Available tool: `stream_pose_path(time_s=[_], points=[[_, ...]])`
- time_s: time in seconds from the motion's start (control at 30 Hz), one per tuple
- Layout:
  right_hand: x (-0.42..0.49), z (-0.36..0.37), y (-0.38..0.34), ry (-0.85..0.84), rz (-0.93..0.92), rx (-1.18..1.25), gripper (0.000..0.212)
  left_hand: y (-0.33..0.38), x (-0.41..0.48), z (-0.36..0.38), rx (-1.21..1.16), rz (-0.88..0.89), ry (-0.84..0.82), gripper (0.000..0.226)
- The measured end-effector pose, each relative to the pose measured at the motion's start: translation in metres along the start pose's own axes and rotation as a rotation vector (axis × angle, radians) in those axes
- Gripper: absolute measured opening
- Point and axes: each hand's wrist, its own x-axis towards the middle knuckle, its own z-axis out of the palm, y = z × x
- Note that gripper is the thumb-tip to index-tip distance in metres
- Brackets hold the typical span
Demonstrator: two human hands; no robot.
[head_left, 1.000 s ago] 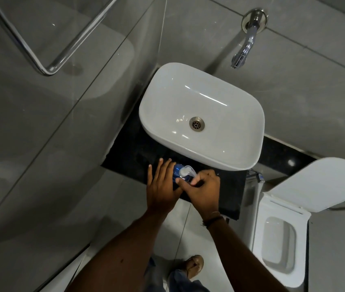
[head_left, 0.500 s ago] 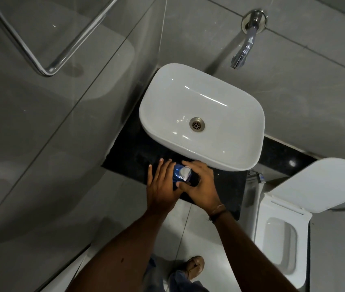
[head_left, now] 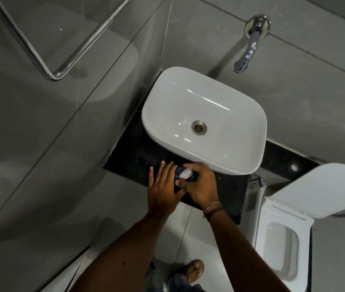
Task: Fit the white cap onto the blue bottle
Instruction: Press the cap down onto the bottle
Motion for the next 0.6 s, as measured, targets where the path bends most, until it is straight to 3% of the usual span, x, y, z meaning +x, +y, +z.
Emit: stream_pose_path(time_s=[0.1,0.23,0.43,0.53,0.6], points=[[-0.003,0.0,0.004,0.027,-0.001,-0.085,0.033,0.0,0.0,0.001,0.008,-0.01,-0.012,0.078],[-0.01,0.011,-0.002,0.14,0.079,-0.102,0.034,-0.001,-0.001,0.002,0.016,-0.015,-0.031,0.082],[-0.021,0.009,-0.006,0.168,0.1,-0.059,0.084,-0.004,-0.001,0.005,0.013,-0.032,-0.053,0.069],[-0.029,0.003,-0.011,0.233,0.101,-0.017,0.076,-0.003,-0.001,0.004,0.007,-0.03,-0.066,0.07],[-0.03,0.0,-0.017,0.232,0.12,0.002,0.057,-0.004,0.0,0.003,0.008,-0.023,-0.072,0.077]])
